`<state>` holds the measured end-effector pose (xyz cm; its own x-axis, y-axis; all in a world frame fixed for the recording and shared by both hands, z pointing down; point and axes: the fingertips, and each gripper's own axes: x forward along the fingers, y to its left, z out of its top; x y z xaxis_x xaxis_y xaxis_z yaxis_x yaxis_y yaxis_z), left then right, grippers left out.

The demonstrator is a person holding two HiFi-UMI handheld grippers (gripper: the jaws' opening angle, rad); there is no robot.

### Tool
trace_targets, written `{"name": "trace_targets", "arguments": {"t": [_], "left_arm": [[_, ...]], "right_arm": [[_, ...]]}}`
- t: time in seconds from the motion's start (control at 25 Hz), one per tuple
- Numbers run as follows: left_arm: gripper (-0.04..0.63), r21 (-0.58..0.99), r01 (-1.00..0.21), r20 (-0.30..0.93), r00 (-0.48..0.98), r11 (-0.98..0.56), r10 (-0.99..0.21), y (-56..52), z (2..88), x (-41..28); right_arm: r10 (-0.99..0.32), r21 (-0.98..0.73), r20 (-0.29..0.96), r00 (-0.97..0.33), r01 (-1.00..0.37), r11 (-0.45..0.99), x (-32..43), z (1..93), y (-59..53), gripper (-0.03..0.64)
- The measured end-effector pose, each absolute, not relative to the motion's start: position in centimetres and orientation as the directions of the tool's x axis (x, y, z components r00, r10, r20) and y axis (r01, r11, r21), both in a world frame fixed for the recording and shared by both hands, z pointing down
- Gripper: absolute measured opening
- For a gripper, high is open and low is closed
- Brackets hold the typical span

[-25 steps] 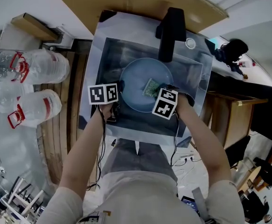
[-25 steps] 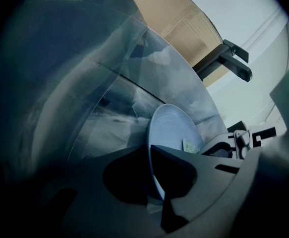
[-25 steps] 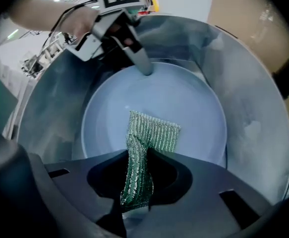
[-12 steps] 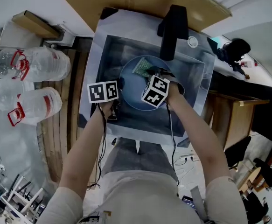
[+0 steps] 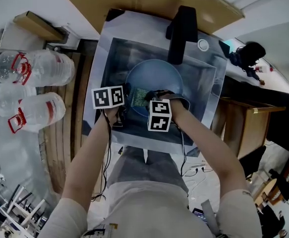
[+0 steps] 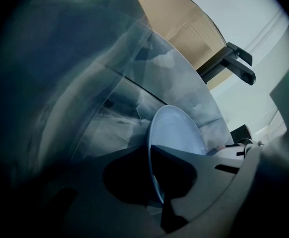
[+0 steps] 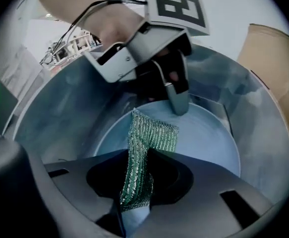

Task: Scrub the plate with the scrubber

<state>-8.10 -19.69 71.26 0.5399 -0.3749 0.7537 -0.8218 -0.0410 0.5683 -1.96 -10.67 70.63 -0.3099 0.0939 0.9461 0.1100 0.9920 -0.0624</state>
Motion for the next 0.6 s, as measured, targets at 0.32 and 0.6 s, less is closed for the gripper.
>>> {"name": "trace_targets", "arguments": {"t": [0.32, 0.6], "left_arm": [[0.031, 0.571, -0.82, 0.754, 0.544, -0.042, -0.367, -19.5, 71.2, -8.0], [0.031, 0.578, -0.815, 0.753, 0.547, -0.029, -0.366, -19.4, 71.2, -7.7]], "right_arm": [[0.19, -0.183, 0.969, -0.156, 0.058, 0.981, 5.5, 70.7, -8.8, 0.123], [-0.166, 0.135, 0.973, -0.162, -0.19, 0.973, 6.7, 71.4, -16.6, 0.123]]}}
